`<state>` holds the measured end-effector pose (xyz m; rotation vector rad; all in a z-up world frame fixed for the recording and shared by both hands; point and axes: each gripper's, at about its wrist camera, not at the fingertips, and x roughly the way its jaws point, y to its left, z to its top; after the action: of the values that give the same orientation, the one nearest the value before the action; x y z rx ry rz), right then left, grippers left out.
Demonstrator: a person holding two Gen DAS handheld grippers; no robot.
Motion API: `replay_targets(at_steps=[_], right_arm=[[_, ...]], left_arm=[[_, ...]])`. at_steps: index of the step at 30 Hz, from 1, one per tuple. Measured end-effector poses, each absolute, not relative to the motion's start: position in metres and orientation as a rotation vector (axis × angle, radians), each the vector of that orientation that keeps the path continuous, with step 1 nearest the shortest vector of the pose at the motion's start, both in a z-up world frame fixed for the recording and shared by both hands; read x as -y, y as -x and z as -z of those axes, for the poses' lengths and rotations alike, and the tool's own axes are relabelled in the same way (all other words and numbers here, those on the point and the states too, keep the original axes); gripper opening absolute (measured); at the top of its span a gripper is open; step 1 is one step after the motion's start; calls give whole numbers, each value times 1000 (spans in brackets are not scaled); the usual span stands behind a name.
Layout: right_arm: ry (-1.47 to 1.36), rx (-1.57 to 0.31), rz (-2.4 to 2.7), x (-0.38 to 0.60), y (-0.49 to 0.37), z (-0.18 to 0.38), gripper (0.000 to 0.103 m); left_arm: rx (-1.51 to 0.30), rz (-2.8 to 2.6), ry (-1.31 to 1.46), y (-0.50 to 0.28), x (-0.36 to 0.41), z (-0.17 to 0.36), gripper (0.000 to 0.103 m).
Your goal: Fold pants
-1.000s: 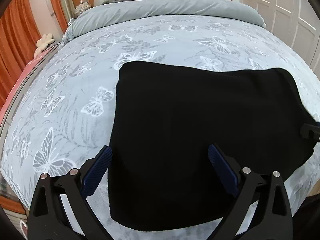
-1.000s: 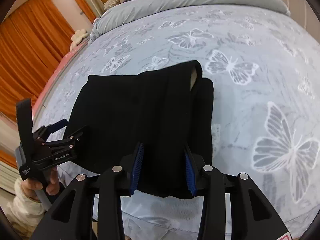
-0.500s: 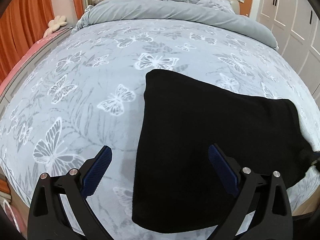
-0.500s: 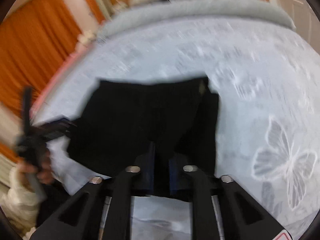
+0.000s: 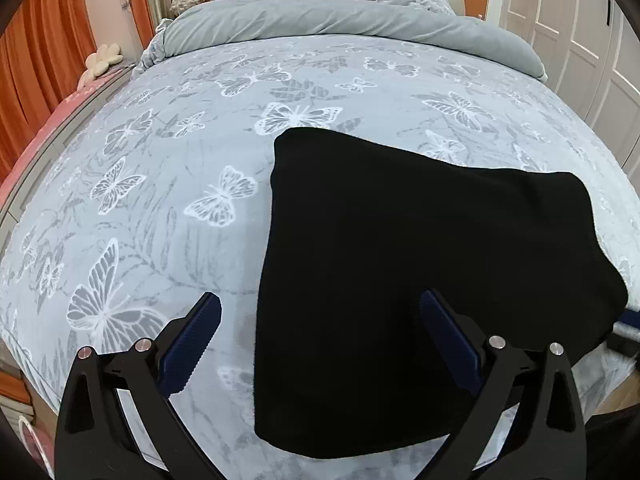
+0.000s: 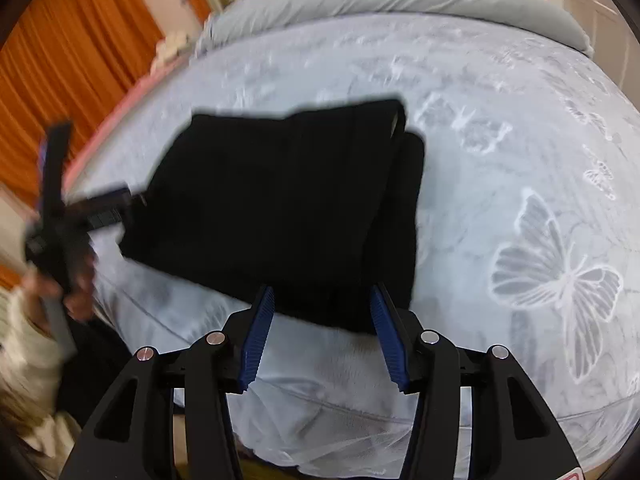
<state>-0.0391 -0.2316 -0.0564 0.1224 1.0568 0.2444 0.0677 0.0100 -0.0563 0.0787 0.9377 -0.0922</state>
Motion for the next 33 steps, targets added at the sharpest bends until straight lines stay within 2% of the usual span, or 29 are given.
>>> replay_targets(at_steps=[2, 5, 6, 10, 13, 14, 20, 25, 29, 30, 32, 33], right_arm=[[-69, -1063, -245, 218, 36, 63, 43], [-54, -1030, -247, 212, 32, 58, 11], [-54, -1009, -248, 214, 35, 50, 8], [-77, -905, -221, 226, 53, 19, 8], [-36, -1106, -139, 236, 38, 67, 14], [-46, -1104, -139, 237, 38, 67, 14], [-186, -845, -110, 256, 42, -1, 16], [-83, -813, -129, 229, -1, -24, 17], [103, -980, -171, 189, -57, 22, 16], [156, -1035, -125, 191, -72, 43, 11], [52, -1058, -92, 216, -90, 64, 10], [-26, -1063, -82, 225, -91, 56, 5]], left_arm=[[-938, 94, -83, -68, -8, 57, 98], [-937, 96, -99, -68, -2, 58, 98], [-936, 98, -105, -67, 0, 58, 98], [-924, 99, -128, -64, 2, 58, 98], [-945, 98, -156, -64, 3, 66, 98], [-957, 104, -156, -65, 2, 69, 98], [-949, 104, -116, -65, -5, 61, 98], [-968, 110, -129, -67, -2, 66, 98], [-970, 115, -142, -66, -1, 70, 98], [-970, 115, -143, -67, -1, 70, 98], [-973, 125, -134, -67, -2, 72, 98], [-973, 124, -132, -67, -2, 72, 98]])
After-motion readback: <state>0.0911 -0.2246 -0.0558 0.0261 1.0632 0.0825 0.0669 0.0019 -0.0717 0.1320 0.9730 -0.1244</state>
